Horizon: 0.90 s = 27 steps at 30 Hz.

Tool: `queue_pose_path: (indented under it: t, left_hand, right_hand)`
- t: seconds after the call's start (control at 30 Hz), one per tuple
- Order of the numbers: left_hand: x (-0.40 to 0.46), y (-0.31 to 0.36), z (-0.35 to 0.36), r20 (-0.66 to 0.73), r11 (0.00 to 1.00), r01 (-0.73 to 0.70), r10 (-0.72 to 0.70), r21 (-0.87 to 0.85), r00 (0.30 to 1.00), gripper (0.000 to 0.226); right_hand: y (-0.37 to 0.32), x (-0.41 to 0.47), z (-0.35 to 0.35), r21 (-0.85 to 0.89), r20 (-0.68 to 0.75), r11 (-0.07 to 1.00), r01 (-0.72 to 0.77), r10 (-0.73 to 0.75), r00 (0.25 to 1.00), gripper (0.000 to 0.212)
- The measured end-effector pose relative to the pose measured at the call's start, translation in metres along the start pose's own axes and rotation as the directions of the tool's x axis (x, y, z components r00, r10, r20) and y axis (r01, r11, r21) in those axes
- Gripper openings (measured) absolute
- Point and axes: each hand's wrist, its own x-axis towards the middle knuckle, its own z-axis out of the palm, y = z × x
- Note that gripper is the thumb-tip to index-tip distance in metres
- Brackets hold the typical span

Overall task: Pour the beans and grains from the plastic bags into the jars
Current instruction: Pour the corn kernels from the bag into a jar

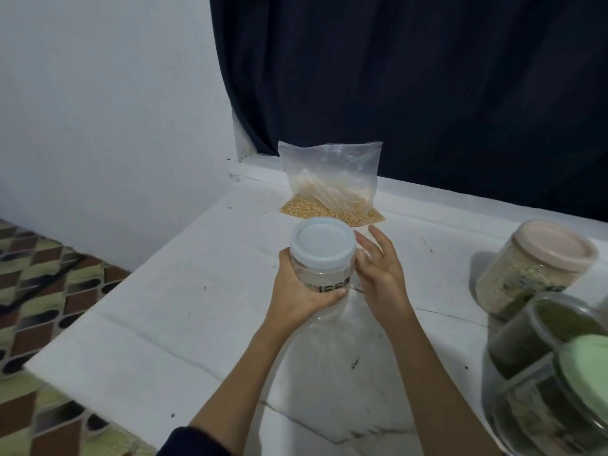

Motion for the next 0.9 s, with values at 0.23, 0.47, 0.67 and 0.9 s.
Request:
queue_pose_path:
  t: [0.23,0.47,0.67,0.9]
  left_hand:
    - [-0.001,0.001,0.004,0.034,0.998,-0.016,0.018,-0.058,0.999,0.094]
    - [-0.002,0.003,0.001,0.055,0.999,-0.024,0.026,-0.047,0.998,0.101]
    - [0.001,0.001,0.0,0.065,0.999,-0.024,0.026,-0.034,0.998,0.087]
    - [0.0,-0.002,-0.003,0.081,0.999,-0.03,0.031,-0.015,0.996,0.089]
  right_hand:
    - [-0.011,0.005,0.002,-0.3,0.149,0.949,0.093,-0.05,0.988,0.096]
    - [-0.018,-0.001,0.01,-0.35,-0.11,0.92,0.175,-0.225,0.968,0.03]
    - [-0.05,0.001,0.05,-0.871,0.292,0.362,0.334,-0.166,0.942,0.083]
    - [-0.071,0.011,0.068,-0.733,0.324,0.553,0.396,-0.228,0.918,0.05]
